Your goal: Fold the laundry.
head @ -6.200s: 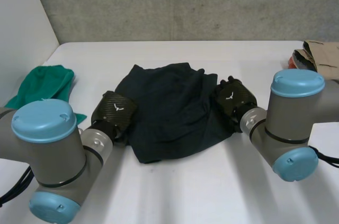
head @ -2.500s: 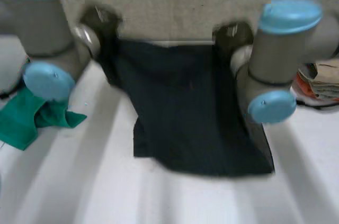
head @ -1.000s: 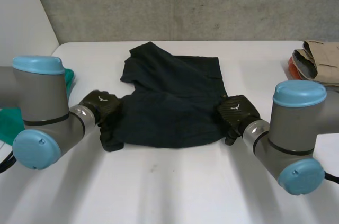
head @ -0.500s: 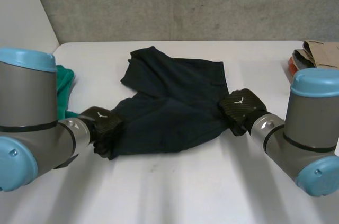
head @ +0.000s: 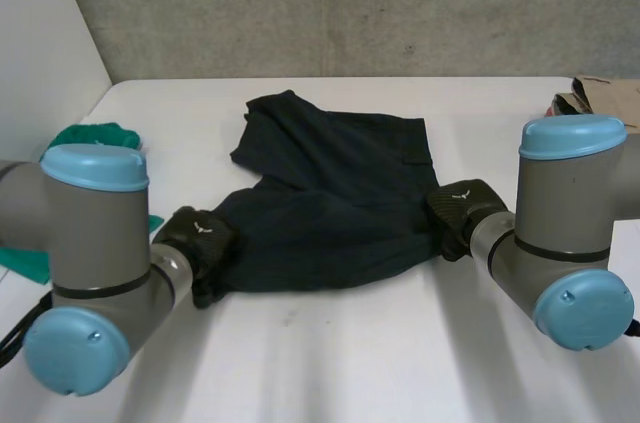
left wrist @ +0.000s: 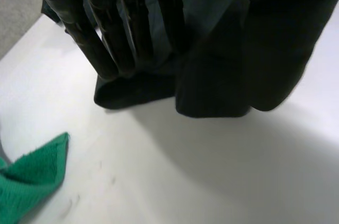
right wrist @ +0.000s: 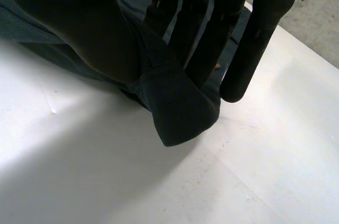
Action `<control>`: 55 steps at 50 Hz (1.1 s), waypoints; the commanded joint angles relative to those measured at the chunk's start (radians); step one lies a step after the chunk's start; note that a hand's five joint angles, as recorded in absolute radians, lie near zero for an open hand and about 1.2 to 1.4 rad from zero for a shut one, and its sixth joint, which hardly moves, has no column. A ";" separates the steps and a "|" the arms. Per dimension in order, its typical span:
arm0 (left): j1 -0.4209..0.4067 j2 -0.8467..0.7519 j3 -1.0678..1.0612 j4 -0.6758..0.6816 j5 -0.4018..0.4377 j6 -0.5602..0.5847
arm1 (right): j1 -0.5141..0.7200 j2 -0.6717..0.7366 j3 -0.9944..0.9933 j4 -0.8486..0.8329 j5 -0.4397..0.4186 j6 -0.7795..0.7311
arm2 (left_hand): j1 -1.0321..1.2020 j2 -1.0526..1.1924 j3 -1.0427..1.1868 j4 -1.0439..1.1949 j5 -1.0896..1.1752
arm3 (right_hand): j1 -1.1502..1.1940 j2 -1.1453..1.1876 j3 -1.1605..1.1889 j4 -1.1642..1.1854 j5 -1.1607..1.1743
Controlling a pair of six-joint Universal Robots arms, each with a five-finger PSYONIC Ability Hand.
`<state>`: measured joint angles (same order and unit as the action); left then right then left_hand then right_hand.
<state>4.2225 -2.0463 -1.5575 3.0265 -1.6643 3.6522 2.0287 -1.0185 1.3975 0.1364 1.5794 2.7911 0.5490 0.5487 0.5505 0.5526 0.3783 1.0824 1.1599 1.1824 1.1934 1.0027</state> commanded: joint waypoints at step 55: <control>0.080 0.006 1.019 0.353 0.023 0.057 | -0.013 0.160 -0.939 -0.299 0.061 -0.278 | 0.847 0.848 0.846 0.844 0.843 | 0.314 0.236 0.214 0.203 0.219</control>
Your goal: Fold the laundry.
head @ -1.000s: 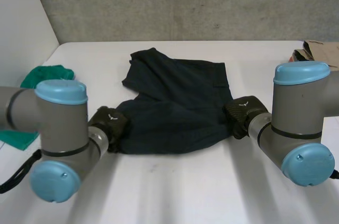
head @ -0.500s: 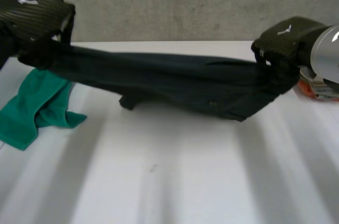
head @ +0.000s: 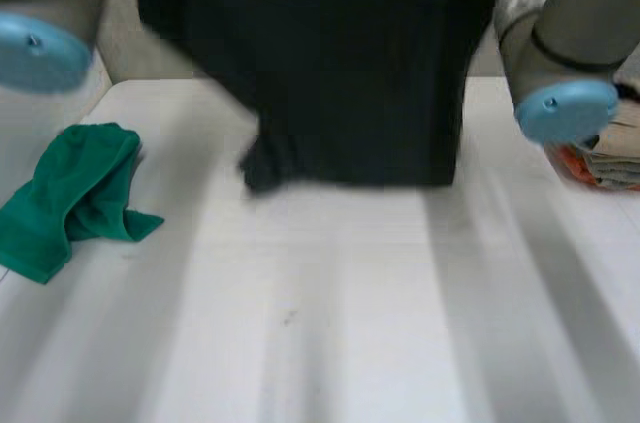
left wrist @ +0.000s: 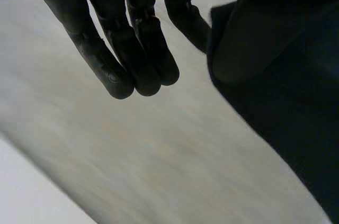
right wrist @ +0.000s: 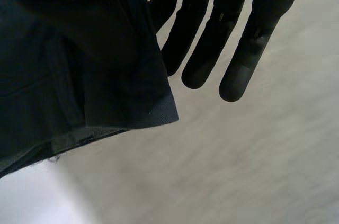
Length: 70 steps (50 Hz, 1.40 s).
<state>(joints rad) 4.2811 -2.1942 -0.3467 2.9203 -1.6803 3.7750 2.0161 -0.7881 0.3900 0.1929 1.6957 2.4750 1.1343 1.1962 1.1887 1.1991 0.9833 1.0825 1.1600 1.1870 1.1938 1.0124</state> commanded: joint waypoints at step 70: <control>0.023 0.251 -1.030 0.066 0.255 0.017 | 0.003 -0.399 1.251 0.117 -0.137 -0.087 | -0.830 -0.892 -0.885 -0.895 -0.854 | 0.314 0.236 0.209 0.202 0.209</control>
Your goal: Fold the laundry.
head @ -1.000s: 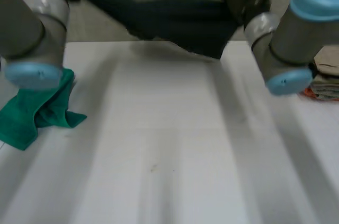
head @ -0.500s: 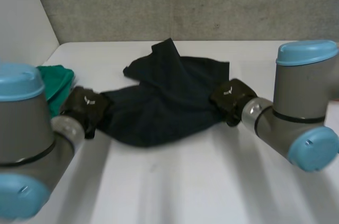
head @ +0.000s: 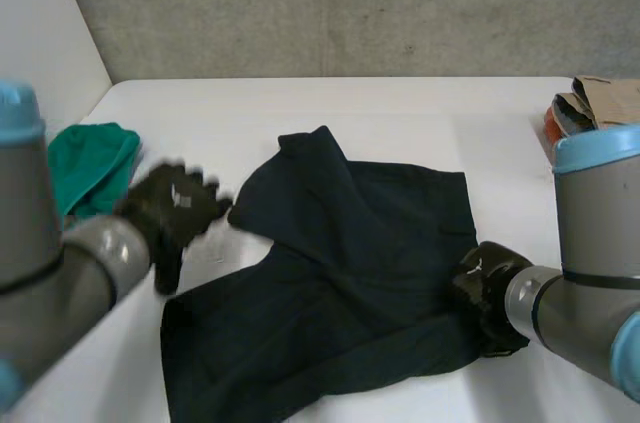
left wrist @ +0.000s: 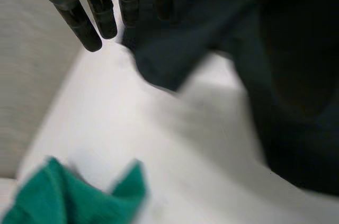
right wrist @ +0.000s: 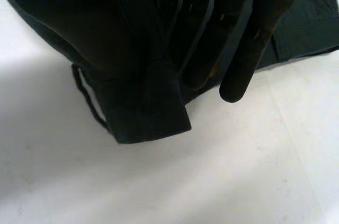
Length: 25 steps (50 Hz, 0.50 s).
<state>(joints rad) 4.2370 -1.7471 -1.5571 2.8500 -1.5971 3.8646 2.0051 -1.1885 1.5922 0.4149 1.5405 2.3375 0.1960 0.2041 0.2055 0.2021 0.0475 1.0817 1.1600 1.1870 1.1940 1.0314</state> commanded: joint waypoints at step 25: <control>0.074 -0.713 0.606 0.072 0.212 -0.096 | 0.026 -0.022 0.134 -0.251 0.040 0.085 | 0.508 0.500 0.498 0.502 0.482 | 0.315 0.236 0.209 0.202 0.190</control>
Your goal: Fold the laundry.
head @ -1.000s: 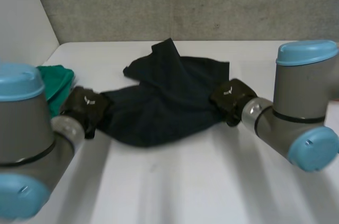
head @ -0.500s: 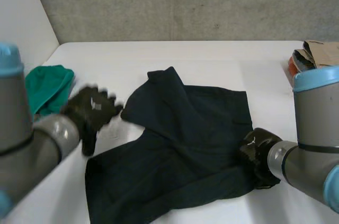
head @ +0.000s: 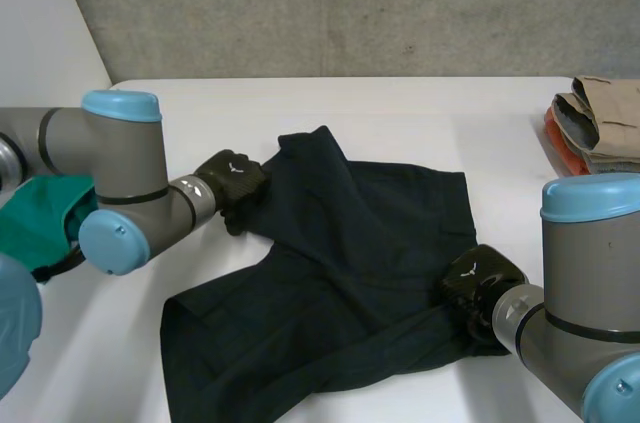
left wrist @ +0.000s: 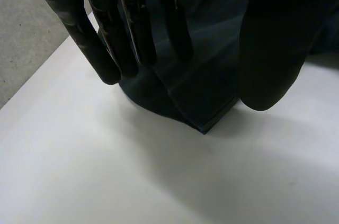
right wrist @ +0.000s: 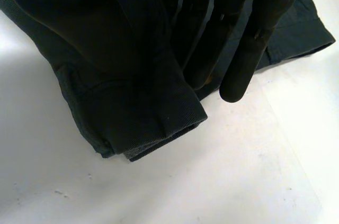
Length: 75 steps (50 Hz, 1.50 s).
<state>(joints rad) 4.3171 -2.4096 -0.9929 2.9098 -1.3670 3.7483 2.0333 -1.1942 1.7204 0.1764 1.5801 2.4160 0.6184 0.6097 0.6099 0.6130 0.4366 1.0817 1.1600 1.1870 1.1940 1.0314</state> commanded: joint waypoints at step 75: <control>-0.275 0.724 -0.788 -0.241 -0.359 -0.375 | 0.071 0.146 -0.456 0.126 0.179 0.497 | -0.323 -0.314 -0.314 -0.317 -0.315 | 0.315 0.236 0.209 0.202 0.190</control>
<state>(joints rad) 4.0790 -1.6761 -1.7562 2.6958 -1.7266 3.4408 2.1153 -1.0521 1.2740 0.3094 1.7312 2.8950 0.2524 0.2550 0.2524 0.2576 0.0804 1.0817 1.1600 1.1870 1.1940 1.0316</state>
